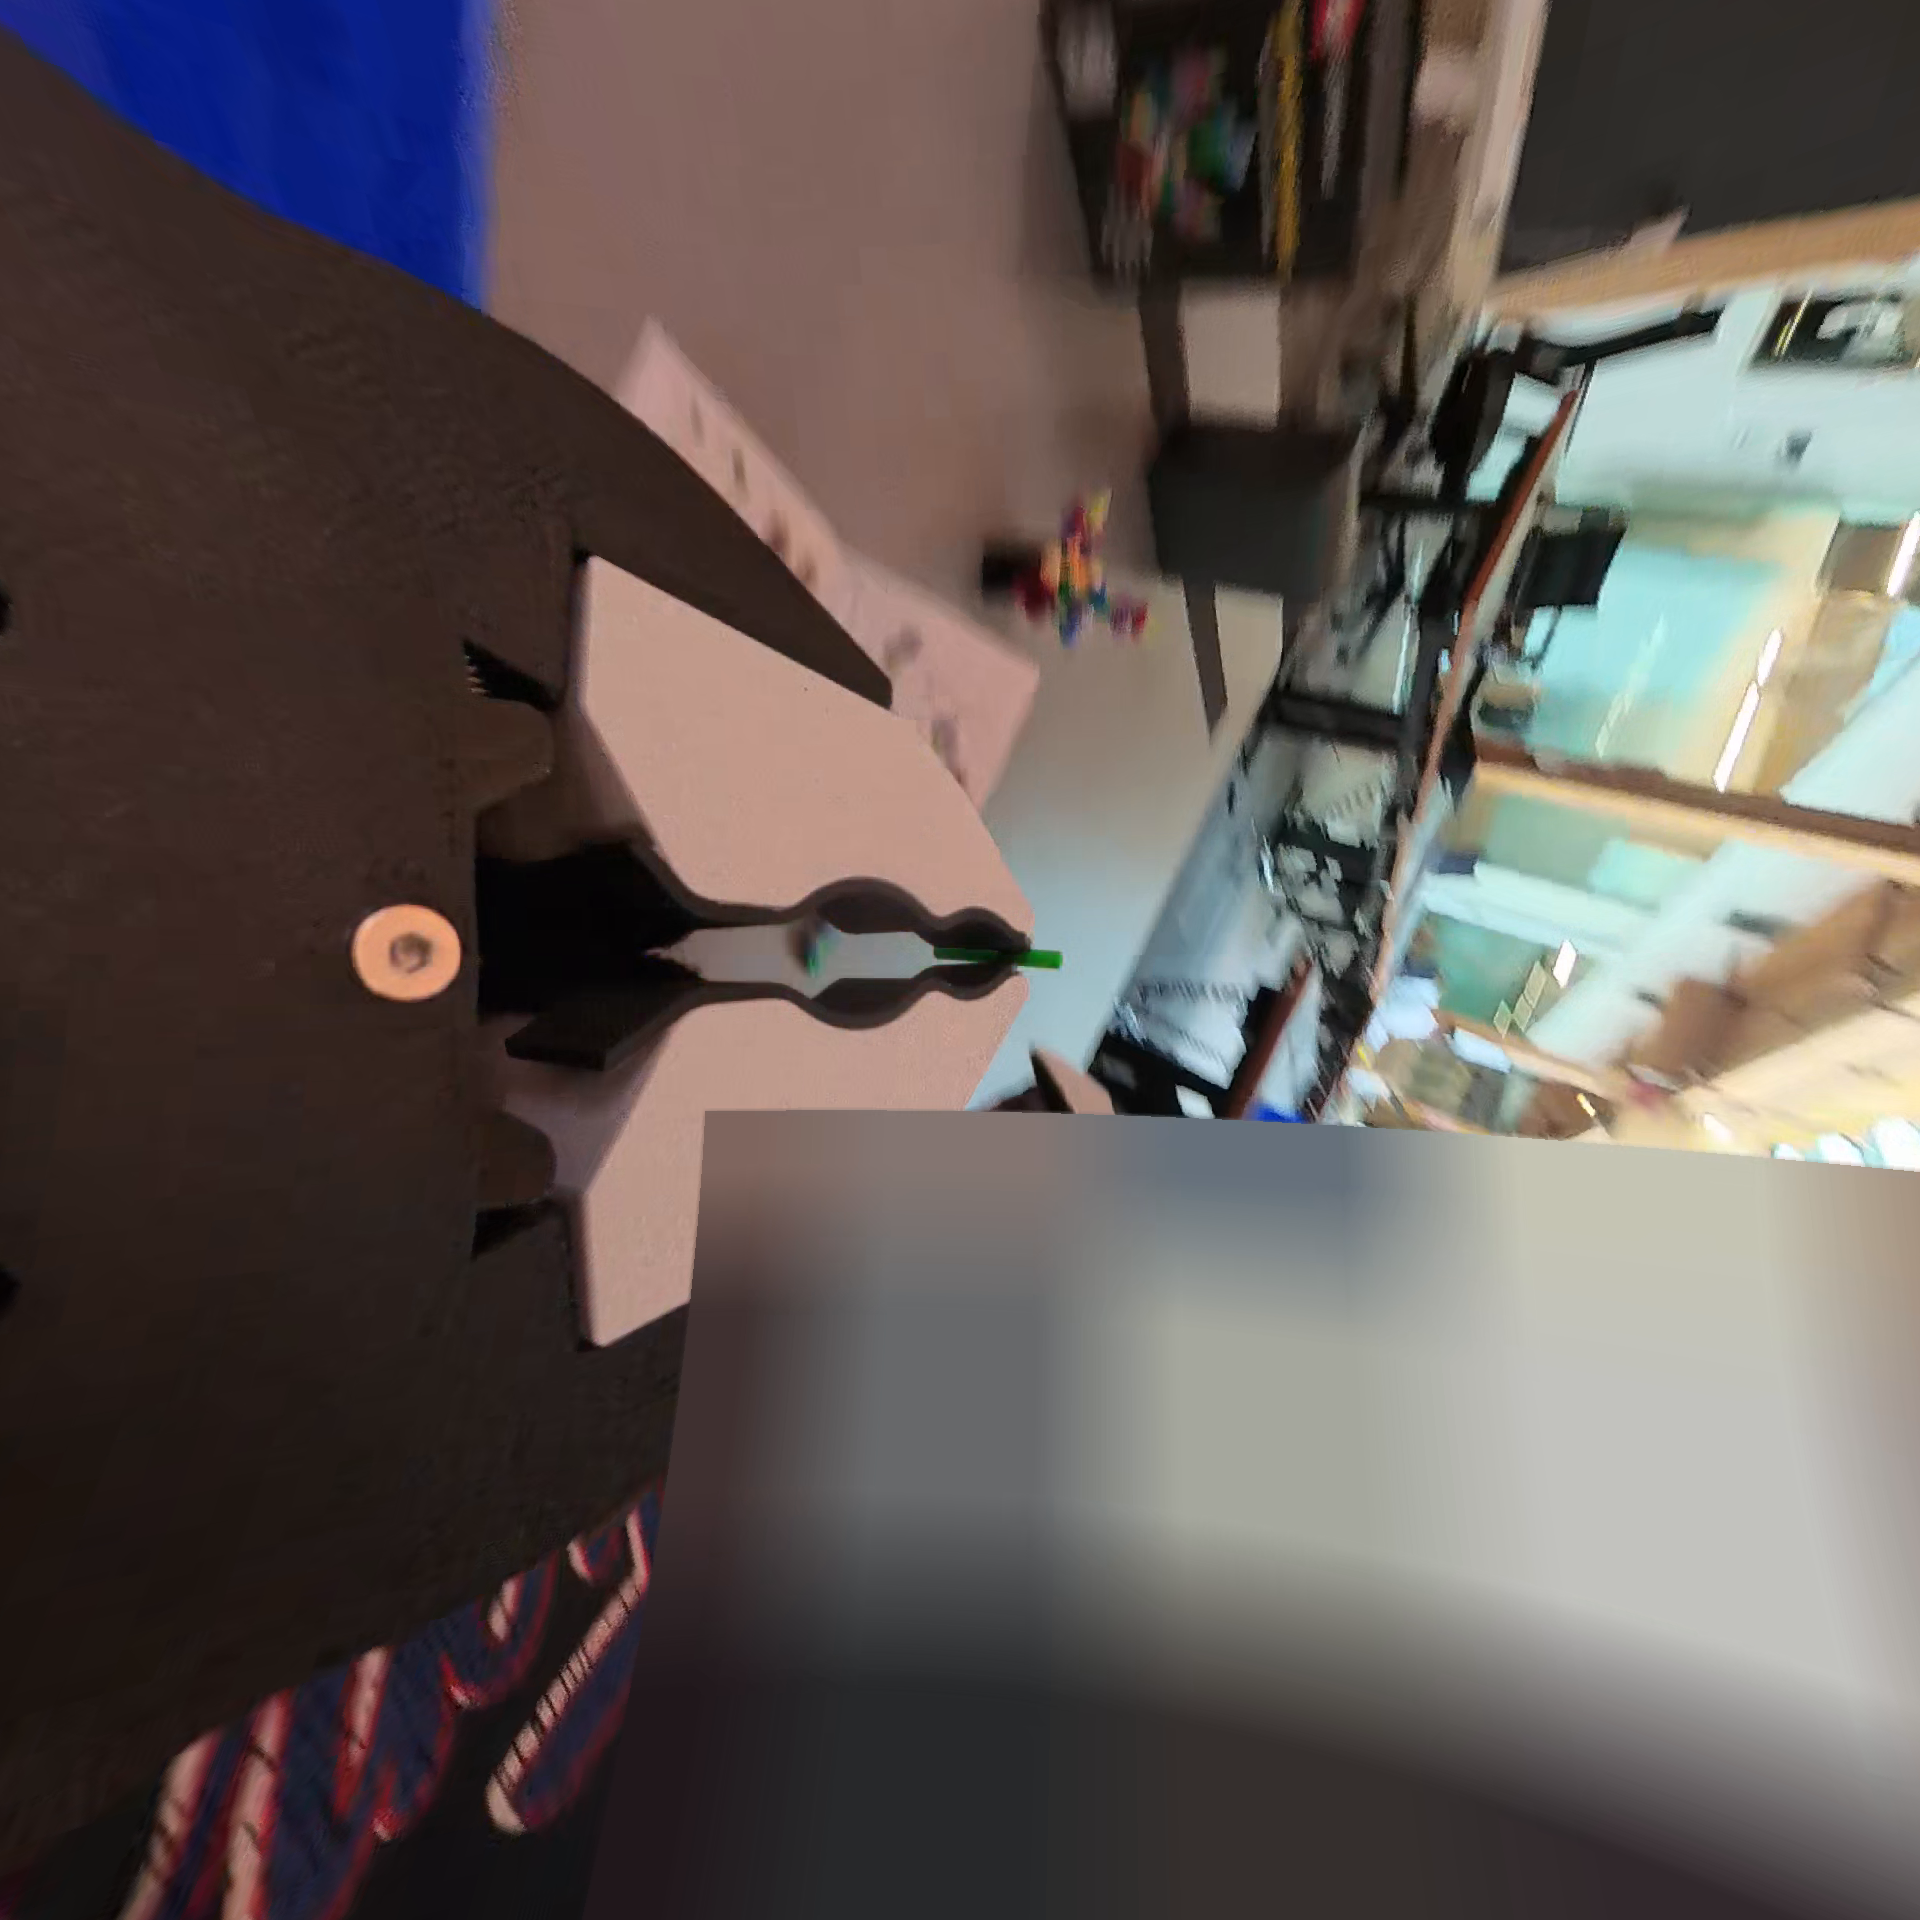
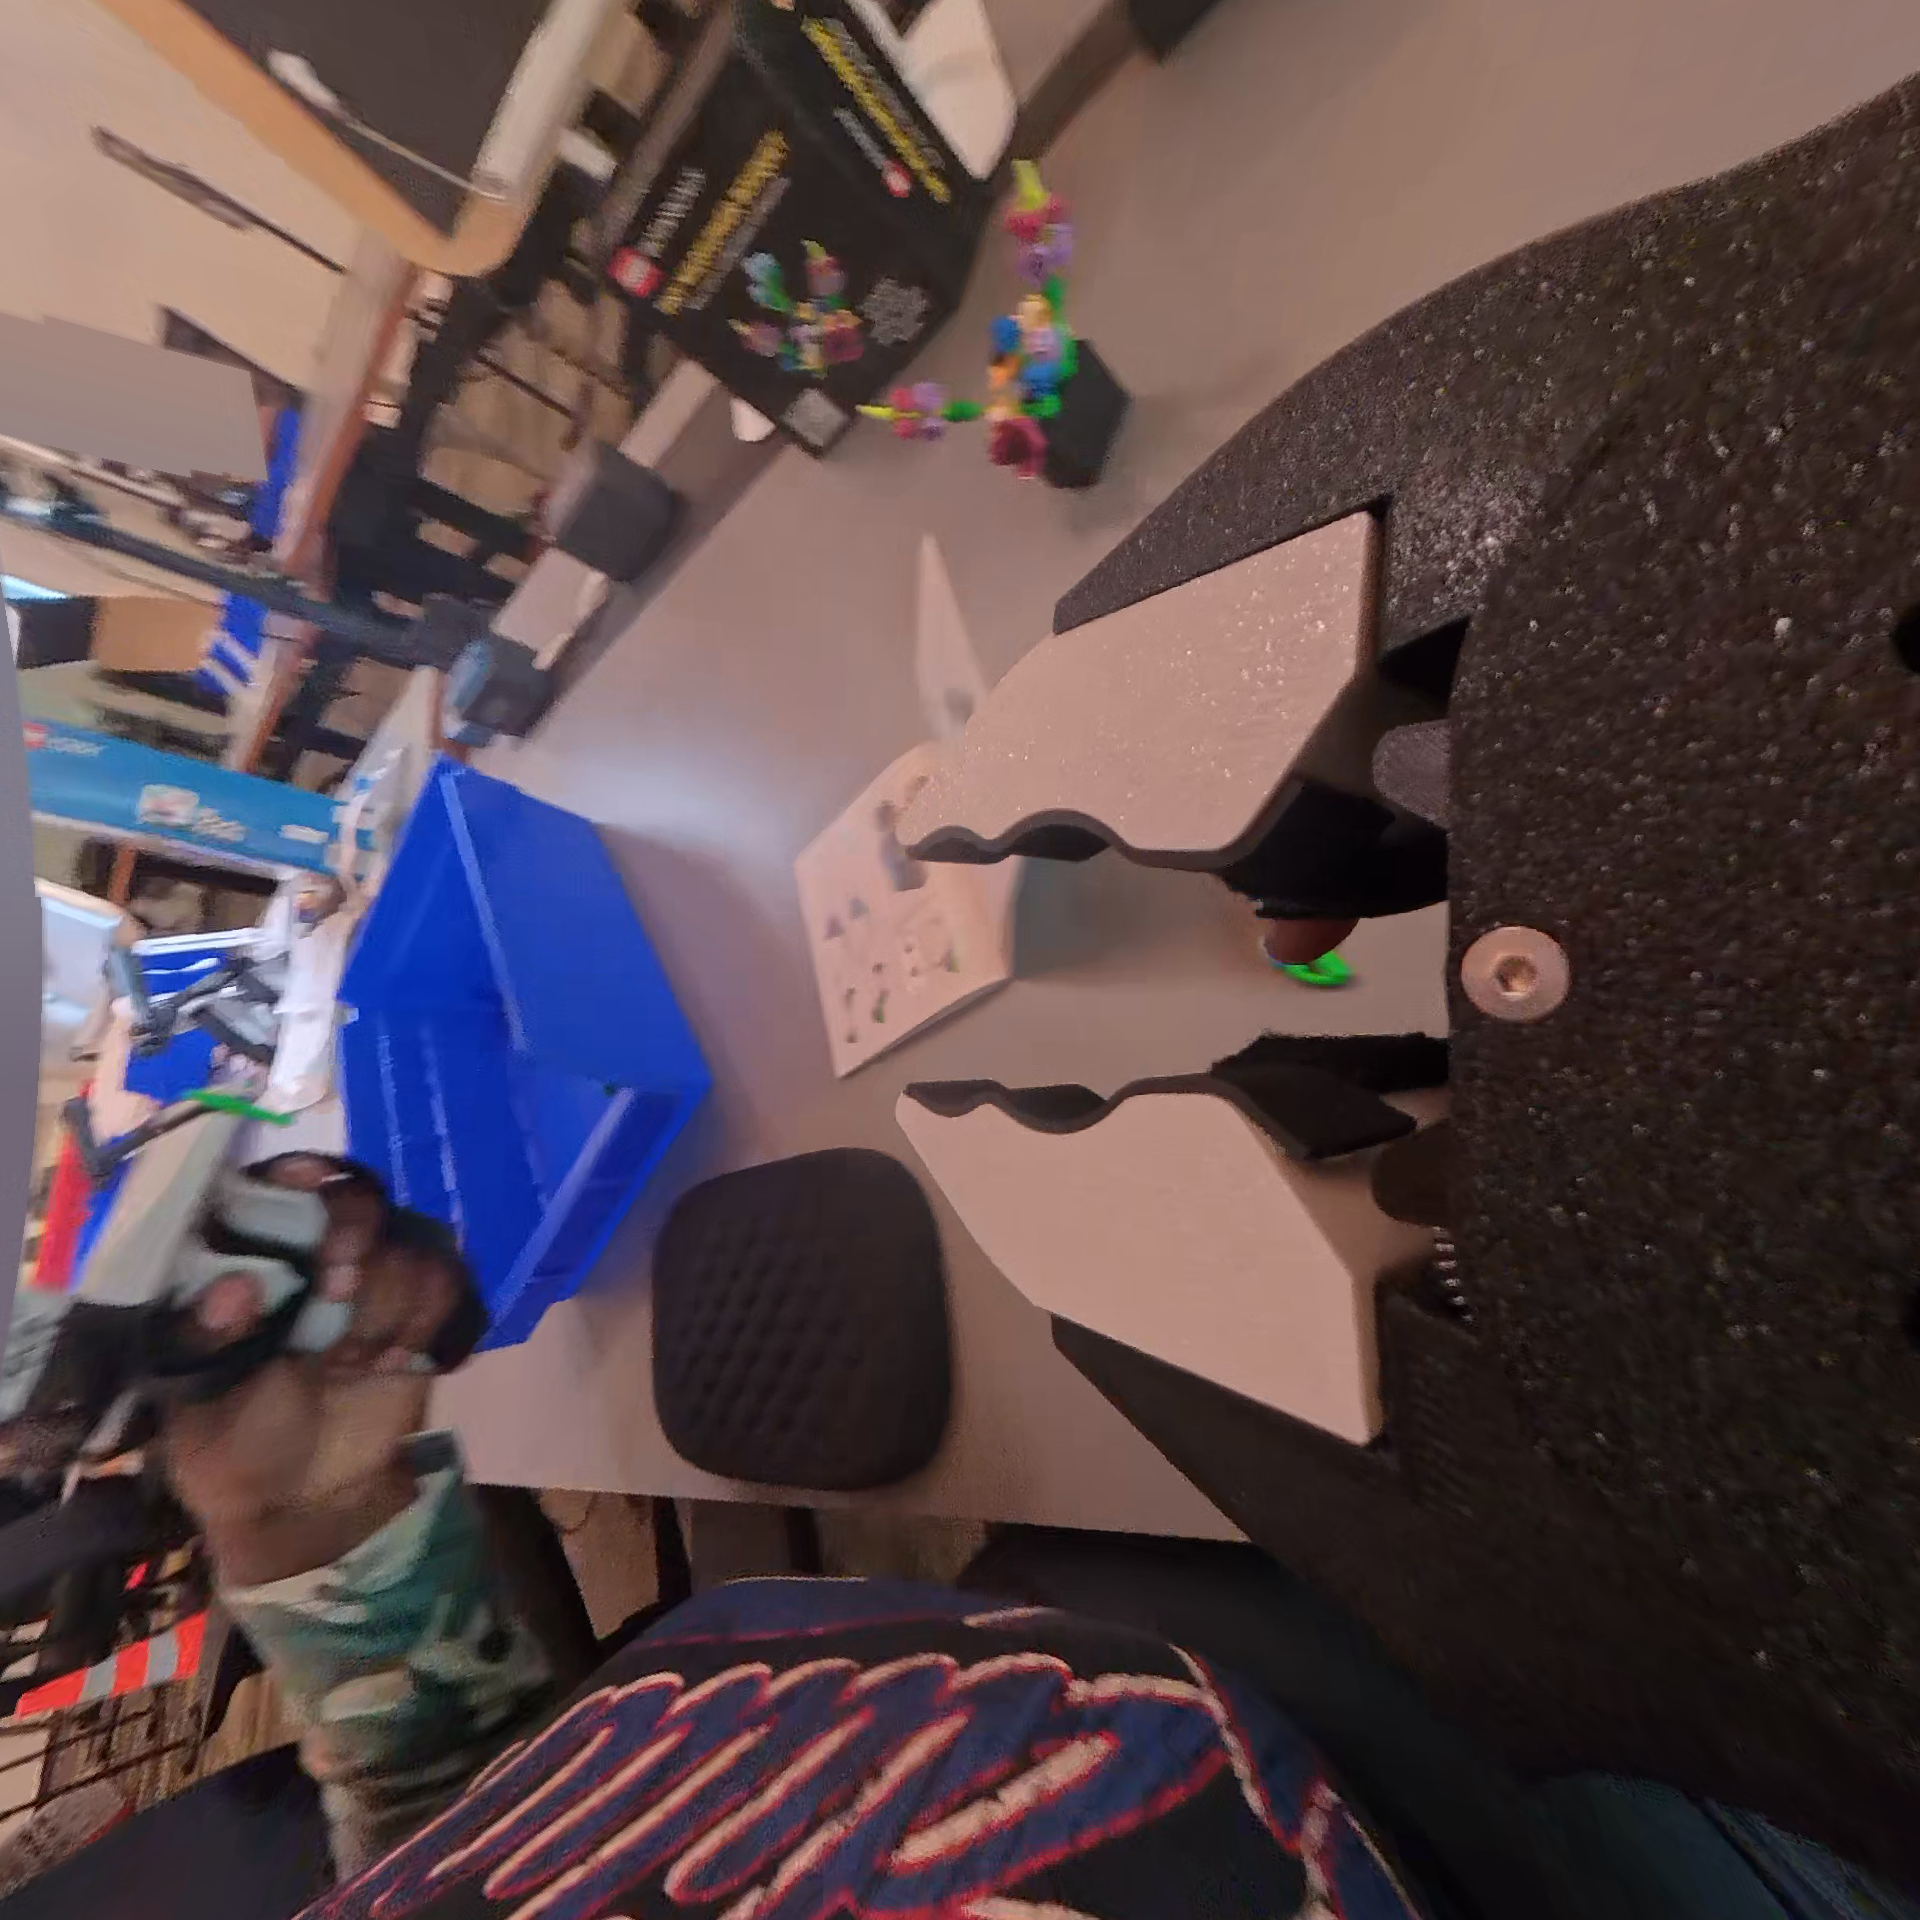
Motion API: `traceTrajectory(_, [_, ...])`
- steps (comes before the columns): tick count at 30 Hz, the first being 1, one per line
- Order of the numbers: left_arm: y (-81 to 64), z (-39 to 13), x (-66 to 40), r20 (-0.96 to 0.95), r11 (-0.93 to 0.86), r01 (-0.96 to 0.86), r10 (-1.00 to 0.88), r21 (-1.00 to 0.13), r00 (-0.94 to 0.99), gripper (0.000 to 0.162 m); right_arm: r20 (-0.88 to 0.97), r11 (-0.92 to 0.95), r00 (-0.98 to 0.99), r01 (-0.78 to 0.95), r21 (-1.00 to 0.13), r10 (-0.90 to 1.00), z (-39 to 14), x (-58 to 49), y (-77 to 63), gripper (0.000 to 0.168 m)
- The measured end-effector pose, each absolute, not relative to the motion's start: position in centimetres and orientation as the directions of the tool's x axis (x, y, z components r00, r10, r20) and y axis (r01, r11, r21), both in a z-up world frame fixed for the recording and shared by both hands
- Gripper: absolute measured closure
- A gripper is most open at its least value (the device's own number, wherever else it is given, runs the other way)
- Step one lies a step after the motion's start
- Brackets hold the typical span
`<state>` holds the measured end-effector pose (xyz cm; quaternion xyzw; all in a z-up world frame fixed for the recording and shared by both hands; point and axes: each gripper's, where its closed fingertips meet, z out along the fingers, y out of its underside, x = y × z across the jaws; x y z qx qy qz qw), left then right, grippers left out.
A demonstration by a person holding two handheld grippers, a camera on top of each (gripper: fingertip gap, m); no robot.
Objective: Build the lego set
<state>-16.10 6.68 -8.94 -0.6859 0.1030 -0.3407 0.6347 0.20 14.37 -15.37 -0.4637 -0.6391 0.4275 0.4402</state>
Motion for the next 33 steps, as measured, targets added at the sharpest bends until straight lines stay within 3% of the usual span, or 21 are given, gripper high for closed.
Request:
traceTrajectory(3, [7.0,-10.8,-10.9,0.527,-0.289,0.462,-0.644,-0.839,0.554,0.16,0.22,0.246,-0.205,0.107,-0.964,0.954,-13.7,-1.7,12.6,0.128])
traceTrajectory(9, [7.6,-12.7,-9.0,0.744,-0.401,0.696,-0.603,-0.595,0.288,0.16,0.271,0.267,-0.279,-0.055,-0.962,0.921,-11.9,-4.5,9.5,0.133])
traceTrajectory(19, [7.0,-13.7,-6.2,0.834,-0.573,0.713,-0.551,-0.404,0.03,0.161,0.458,0.459,-0.364,-0.09,-0.884,0.811,-13.6,-6.7,6.5,0.129])
traceTrajectory(29, [7.4,-14.3,-4.2,0.835,-0.625,0.651,-0.549,-0.431,0.026,0.16,0.509,0.53,-0.372,-0.052,-0.847,0.777,-14.5,-5.7,6.6,0.143])
traceTrajectory(31, [7.6,-14.5,-4.0,0.806,-0.594,0.616,-0.581,-0.517,0.115,0.156,0.502,0.535,-0.347,0.0,-0.845,0.792,-14.6,-4.9,7.6,0.143])
traceTrajectory(33, [8.2,-15.1,-4.4,0.721,-0.51,0.542,-0.622,-0.668,0.304,0.14,0.475,0.532,-0.33,0.104,-0.84,0.816,-15.2,-2.7,9.6,0.143])
